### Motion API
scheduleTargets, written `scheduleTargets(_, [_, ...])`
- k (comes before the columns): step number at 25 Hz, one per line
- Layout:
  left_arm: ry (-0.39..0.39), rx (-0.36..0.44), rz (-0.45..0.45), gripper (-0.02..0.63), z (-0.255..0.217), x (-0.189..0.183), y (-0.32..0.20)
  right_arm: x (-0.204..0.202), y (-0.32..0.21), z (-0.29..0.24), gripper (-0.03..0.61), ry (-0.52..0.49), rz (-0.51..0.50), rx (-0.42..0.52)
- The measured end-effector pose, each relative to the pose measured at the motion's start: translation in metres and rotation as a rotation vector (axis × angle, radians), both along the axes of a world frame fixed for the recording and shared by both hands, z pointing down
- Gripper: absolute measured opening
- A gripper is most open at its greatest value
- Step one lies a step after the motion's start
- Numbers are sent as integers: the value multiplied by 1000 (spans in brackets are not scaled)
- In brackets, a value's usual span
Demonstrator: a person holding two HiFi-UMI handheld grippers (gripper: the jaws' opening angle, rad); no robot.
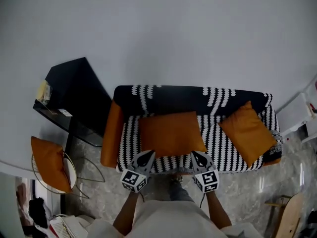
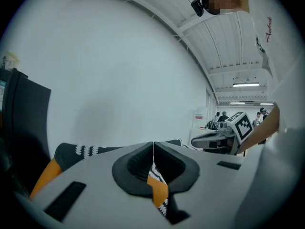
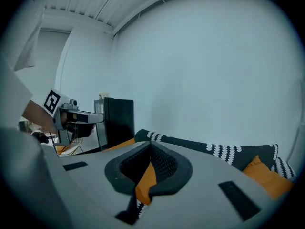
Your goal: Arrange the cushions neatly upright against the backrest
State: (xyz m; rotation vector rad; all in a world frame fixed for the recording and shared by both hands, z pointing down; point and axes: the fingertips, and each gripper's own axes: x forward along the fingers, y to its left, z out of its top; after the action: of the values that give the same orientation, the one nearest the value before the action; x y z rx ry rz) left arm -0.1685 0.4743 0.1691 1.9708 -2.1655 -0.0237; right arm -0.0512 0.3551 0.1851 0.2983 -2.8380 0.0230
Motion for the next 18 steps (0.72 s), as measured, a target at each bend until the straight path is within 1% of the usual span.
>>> scheduleTargets(4, [11,-11,-4,29,3,-18,-37,-19,-40,3,29,7,-5,-9])
scheduleTargets(9, [11,-43,-9,29,11,-39,-77,-40,-80,10,29,17,-17,-31])
scheduleTargets(13, [19,-77,-17,29,26,-51,-92,-56,-96,25,29,32,-41,-54])
scheduleTargets(18, [43,-121,-29,29,47,-62,-95,-69,-101,47,29,57,-52,-98])
